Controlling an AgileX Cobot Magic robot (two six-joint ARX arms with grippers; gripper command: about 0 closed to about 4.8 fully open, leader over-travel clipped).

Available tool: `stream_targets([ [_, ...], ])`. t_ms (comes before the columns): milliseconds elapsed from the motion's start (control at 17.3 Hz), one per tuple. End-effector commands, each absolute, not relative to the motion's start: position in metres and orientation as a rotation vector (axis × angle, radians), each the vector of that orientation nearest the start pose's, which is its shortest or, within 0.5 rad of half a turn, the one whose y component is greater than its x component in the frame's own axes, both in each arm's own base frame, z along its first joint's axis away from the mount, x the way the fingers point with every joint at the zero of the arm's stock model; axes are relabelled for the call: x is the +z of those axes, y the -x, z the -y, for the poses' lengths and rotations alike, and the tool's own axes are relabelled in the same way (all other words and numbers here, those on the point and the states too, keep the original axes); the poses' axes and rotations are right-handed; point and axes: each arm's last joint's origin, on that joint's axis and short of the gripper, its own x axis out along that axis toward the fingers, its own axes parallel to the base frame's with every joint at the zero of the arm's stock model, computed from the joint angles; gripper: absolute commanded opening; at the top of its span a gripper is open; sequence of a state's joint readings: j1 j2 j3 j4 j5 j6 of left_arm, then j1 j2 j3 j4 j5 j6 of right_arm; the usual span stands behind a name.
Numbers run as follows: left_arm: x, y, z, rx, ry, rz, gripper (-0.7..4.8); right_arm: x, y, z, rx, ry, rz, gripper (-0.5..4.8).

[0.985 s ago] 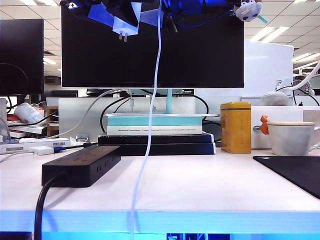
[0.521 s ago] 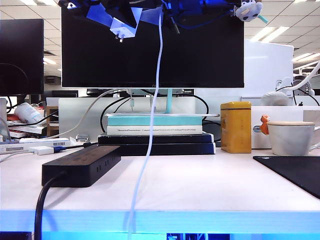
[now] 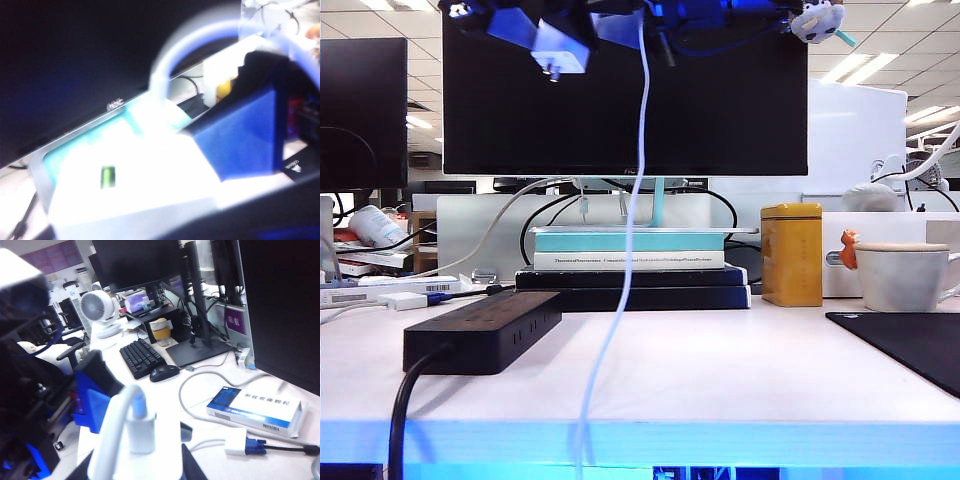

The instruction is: Plug the white charger into the left socket.

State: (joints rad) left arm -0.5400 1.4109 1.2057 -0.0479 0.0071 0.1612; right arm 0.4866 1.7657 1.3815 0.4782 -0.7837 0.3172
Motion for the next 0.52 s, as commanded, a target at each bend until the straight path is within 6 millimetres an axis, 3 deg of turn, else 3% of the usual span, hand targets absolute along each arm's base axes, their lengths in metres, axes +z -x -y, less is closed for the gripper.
stream_targets([
  [58, 0.353, -0.277, 0.166, -0.552, -0.229, -0.181, 3.75, 0.341, -0.35, -0.209, 1.3, -0.246, -0.07, 1.89],
  [348, 0.341, -0.273, 0.163, -0.558, -0.375, -0.282, 3.77, 0.344, -0.35, -0.208, 1.3, -0.24, -0.03, 1.89],
  [521, 0.346, -0.27, 0.159, -0.502, -0.386, -0.279, 3.77, 0.343, -0.35, -0.208, 1.298, -0.217, -0.02, 1.88],
])
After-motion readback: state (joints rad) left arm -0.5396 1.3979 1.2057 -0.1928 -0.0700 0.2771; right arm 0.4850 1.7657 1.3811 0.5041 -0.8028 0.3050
